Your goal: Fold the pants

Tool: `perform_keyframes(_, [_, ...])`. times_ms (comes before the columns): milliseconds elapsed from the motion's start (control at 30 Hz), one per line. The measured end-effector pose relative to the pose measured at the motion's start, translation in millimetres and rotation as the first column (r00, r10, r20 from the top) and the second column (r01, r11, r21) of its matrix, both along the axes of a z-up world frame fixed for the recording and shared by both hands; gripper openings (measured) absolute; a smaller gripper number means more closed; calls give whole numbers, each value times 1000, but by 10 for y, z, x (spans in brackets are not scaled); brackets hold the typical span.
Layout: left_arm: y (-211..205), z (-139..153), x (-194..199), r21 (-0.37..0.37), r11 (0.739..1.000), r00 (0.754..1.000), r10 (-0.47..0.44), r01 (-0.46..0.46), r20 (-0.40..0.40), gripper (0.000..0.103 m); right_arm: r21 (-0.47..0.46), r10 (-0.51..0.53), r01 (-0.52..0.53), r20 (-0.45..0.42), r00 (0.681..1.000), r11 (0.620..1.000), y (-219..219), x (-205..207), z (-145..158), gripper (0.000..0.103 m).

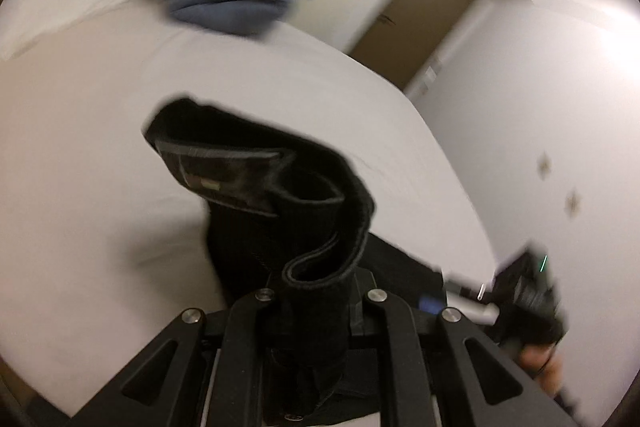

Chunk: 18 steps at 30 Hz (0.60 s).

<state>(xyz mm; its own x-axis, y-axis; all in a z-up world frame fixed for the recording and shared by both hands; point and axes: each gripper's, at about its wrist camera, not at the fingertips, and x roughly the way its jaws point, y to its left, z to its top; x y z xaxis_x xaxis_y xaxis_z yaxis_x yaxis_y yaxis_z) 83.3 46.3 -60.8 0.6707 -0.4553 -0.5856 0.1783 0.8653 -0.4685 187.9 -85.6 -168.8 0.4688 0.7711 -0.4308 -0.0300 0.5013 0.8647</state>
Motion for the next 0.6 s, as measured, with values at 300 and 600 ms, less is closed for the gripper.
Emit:
perform_keyframes(300, [-1738, -576, -277, 285, 911, 955, -285, 297, -84, 13, 17, -12, 11, 25, 1000, 1000, -757, 2, 125, 72])
perform_keyframes(600, [-2141, -768, -478, 446, 834, 944, -317, 325, -95, 13, -115, -16, 15, -6, 1000, 993, -851, -50, -189, 72])
